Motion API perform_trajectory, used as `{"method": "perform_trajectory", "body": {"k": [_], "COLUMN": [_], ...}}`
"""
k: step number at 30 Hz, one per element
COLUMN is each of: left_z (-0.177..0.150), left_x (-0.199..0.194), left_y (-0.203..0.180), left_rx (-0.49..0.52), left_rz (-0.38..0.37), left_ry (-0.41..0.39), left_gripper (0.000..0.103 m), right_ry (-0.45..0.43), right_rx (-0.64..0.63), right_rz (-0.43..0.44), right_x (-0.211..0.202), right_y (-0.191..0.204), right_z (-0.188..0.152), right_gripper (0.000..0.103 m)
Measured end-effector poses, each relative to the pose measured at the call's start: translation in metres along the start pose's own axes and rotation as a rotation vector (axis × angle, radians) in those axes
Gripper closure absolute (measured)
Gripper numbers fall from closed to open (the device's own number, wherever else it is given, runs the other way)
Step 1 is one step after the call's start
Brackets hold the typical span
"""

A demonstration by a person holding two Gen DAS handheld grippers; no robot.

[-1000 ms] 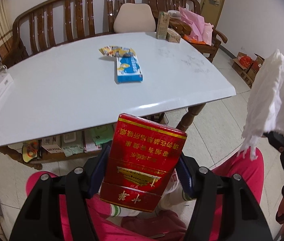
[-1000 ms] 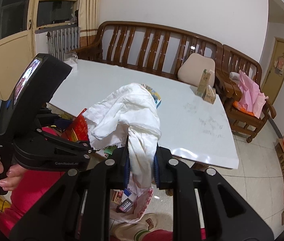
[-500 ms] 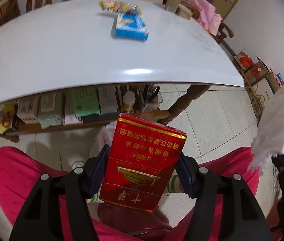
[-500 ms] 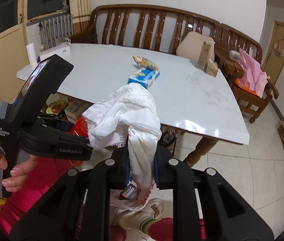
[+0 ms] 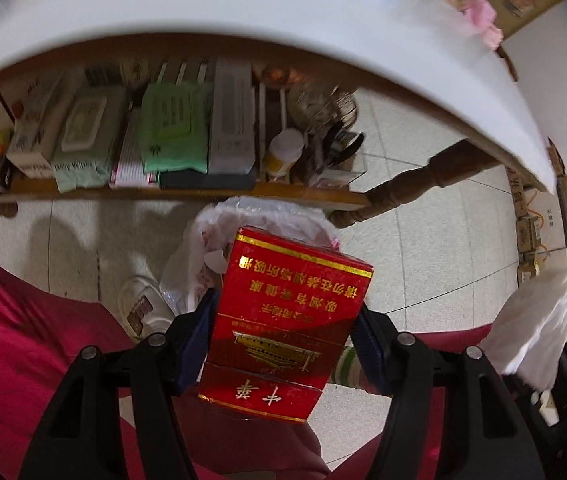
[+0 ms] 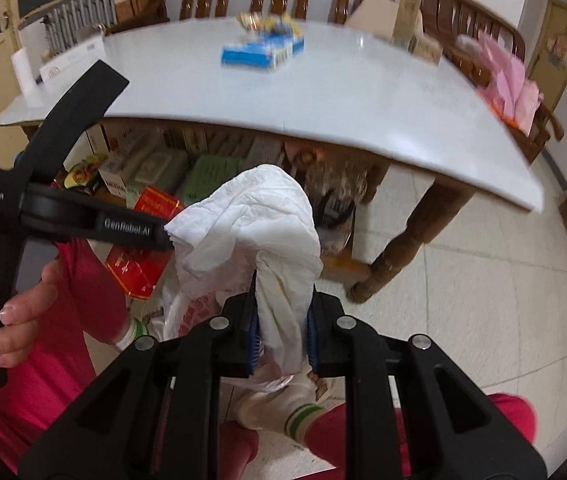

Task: Collect trash
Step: 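Lift the red box and tissue and carry both down toward the bag, then lower red box and tissue into the bag and open both tools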

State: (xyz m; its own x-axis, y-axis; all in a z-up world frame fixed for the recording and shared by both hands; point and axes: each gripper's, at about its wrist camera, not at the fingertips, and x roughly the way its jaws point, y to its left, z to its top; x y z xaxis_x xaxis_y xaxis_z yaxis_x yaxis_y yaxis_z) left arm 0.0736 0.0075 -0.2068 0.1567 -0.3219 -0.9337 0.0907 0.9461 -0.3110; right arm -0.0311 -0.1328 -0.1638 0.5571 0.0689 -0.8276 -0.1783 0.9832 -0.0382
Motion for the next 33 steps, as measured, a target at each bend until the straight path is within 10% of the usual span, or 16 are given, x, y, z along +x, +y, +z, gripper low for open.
{"method": "perform_trajectory", "body": {"k": [33], "left_z": [0.033], "left_x": [0.168], "left_y": [0.044], "left_rx": [-0.196], "left_rz": [0.022], "left_ry": [0.324], "left_gripper": [0.042], "right_ry": [0.448], "right_rx": [0.085], "right_rz": [0.074], "right_x": [0.196], "right_y": [0.026], "right_z": [-0.063], "right_gripper": [0.084]}}
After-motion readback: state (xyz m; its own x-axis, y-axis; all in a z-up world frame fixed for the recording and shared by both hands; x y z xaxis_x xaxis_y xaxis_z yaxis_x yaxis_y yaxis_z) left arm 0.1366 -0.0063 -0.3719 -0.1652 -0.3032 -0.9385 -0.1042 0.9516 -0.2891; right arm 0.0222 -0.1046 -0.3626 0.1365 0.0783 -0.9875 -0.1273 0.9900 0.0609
